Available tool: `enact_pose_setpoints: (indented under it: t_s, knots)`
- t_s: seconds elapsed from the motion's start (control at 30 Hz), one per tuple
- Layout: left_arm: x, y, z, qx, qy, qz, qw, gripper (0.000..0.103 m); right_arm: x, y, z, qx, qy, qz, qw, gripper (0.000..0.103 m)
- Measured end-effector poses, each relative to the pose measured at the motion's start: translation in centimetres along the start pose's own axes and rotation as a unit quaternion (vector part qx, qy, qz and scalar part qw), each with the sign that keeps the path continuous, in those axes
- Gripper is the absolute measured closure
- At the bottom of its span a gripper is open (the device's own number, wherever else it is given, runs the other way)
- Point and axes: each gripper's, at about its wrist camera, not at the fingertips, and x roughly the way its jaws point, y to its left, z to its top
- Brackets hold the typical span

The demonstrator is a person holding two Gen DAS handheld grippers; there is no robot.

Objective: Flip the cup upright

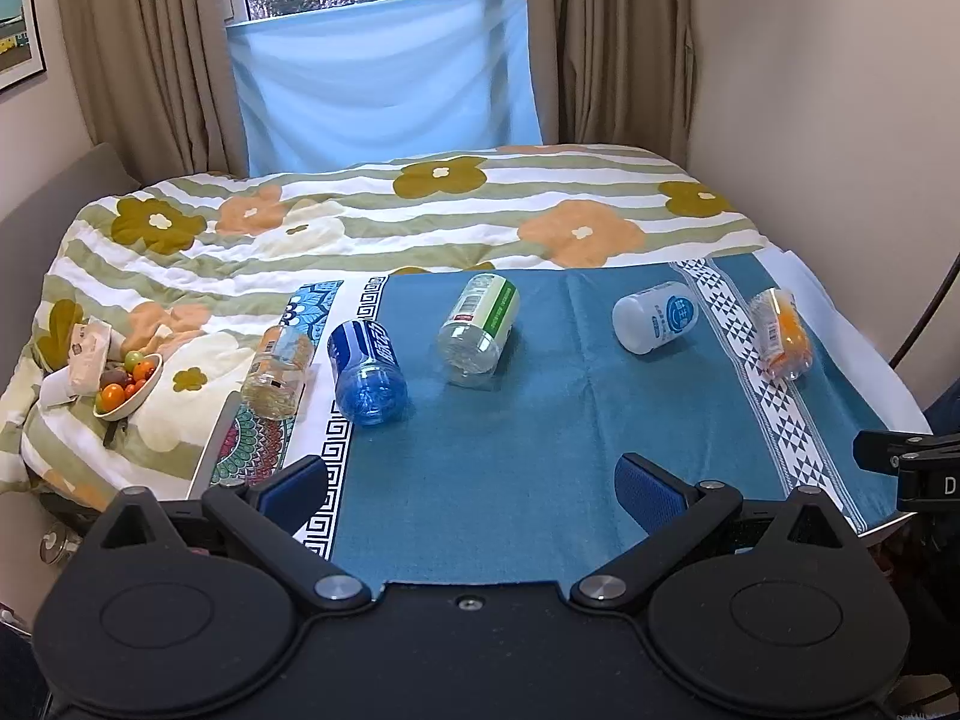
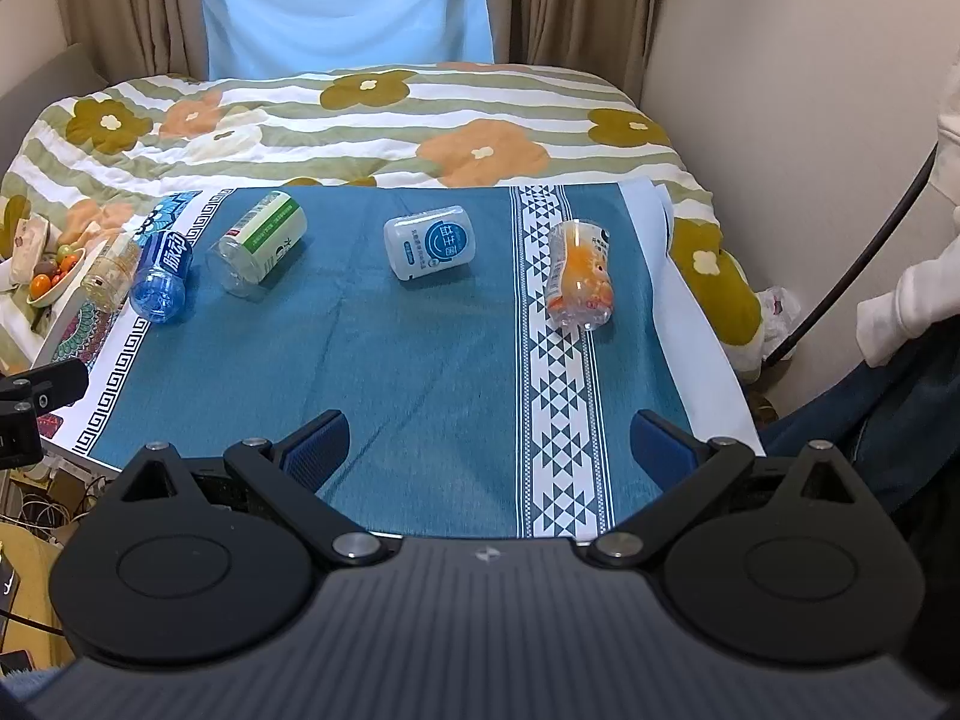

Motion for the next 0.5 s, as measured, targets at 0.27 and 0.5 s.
enact_pose_setpoints:
  t_s: [0.27,0.5]
  knots:
    - [0.05,0.17,-0.19,-0.001,-0.002,0.001,1.0000,0.000,-0.01,0.06,0.02,0.000,0.000,0.000,1.000,0.000]
    - [0.17,0.16,0.02,0.000,-0.004,0.001,1.0000,0.000,0.02,0.10,0.06,0.000,-0.001,0.000,1.000,0.000]
